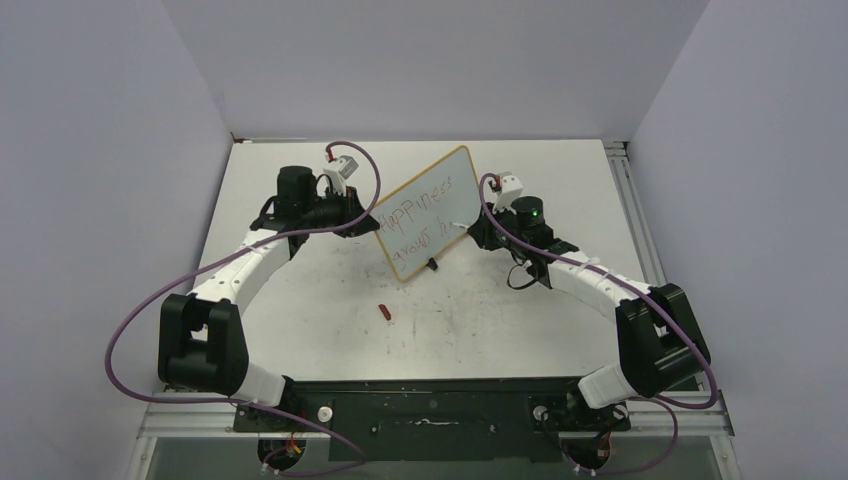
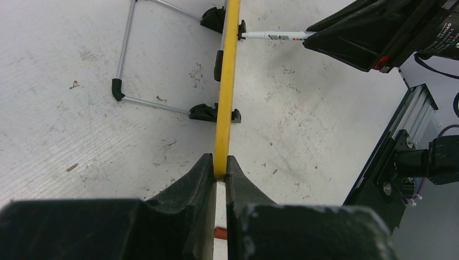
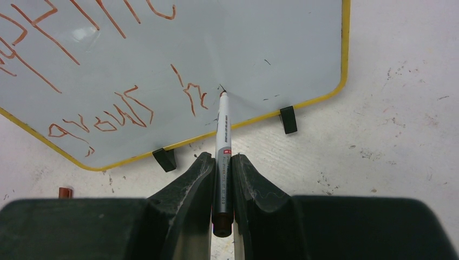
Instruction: Write a sentence on the whiteboard
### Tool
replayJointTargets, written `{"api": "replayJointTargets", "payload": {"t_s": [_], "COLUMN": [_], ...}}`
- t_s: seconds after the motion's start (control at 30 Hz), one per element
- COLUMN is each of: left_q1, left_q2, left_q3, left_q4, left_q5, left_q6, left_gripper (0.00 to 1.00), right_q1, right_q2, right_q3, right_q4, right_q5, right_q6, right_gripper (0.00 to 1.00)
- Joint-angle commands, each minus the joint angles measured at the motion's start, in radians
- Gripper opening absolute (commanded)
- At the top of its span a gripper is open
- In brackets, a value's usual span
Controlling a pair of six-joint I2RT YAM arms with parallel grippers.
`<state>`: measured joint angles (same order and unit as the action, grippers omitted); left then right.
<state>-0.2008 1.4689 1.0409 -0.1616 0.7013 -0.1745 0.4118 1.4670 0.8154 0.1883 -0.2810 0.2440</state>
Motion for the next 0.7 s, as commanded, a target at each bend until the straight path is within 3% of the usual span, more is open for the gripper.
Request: {"api": "replayJointTargets", "payload": {"t_s": [0.0,0.67], "left_q1": [0.006,0.006], "left_q2": [-0.004,-0.003], "left_q3": [0.045,0.047], "left_q4": [0.008,0.011], "left_q5": [0.039,0.043], "left_q6": [-0.006,-0.01], "left_gripper": [0.0,0.0], "right_q1": [-0.002,0.07], "right_q2": [-0.004,-0.033], "right_q3": [0.049,0.033], "right_q4": [0.095,0.082], "right_q5": [0.02,0.029], "right_q6": [-0.002,-0.049], "right_gripper": [0.05,0.05]}}
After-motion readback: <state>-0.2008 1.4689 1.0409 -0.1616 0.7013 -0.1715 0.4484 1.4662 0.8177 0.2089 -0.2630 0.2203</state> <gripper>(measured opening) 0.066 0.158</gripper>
